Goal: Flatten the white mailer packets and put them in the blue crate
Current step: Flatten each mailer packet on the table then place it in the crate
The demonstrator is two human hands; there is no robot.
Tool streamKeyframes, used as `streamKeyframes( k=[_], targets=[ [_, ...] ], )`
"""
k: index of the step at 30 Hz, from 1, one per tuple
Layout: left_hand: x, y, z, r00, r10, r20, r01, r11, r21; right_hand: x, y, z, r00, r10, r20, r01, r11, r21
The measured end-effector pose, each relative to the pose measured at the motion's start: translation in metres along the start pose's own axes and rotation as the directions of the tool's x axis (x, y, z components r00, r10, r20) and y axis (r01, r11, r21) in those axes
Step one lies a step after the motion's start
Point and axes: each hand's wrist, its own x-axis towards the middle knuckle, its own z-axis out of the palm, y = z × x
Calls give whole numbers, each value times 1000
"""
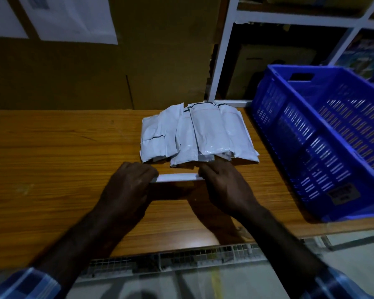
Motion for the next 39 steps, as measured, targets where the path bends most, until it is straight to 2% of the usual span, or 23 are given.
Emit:
streamKeyframes(
  k=[3, 8, 13, 17, 26, 31, 35, 39],
  targets=[
    [-33, 12, 20, 999, -28, 45, 27, 999, 18, -35, -11, 15, 999, -41, -7, 41, 999, 34],
    [-75, 32, 55, 992, -71, 104, 83, 991, -110, -80, -26, 37, 997, 74, 37, -79, 986, 150],
    [-61, 37, 68, 973, -211, 89, 220, 969, -110, -49, -46, 57, 991, 129, -22, -124, 980, 155],
    [-43, 25, 78, 950, -297, 96, 303, 951, -60, -26, -60, 90, 995, 83, 48, -88, 989, 115],
    [-54, 16, 100, 931, -338, 139, 346, 938, -35, -22, -75, 124, 997, 83, 0, -83, 987, 137],
    [-55, 15, 100, 936, -308, 168, 308, 951, 31, -24, -73, 129, 996, 60, -65, -50, 988, 146],
    [-51, 16, 97, 929, -328, 174, 321, 945, 66, -21, -72, 125, 995, 97, 17, -99, 978, 185],
    [-34, 23, 91, 935, -322, 152, 315, 947, 70, -23, -68, 113, 987, 158, -26, -152, 976, 157]
  ],
)
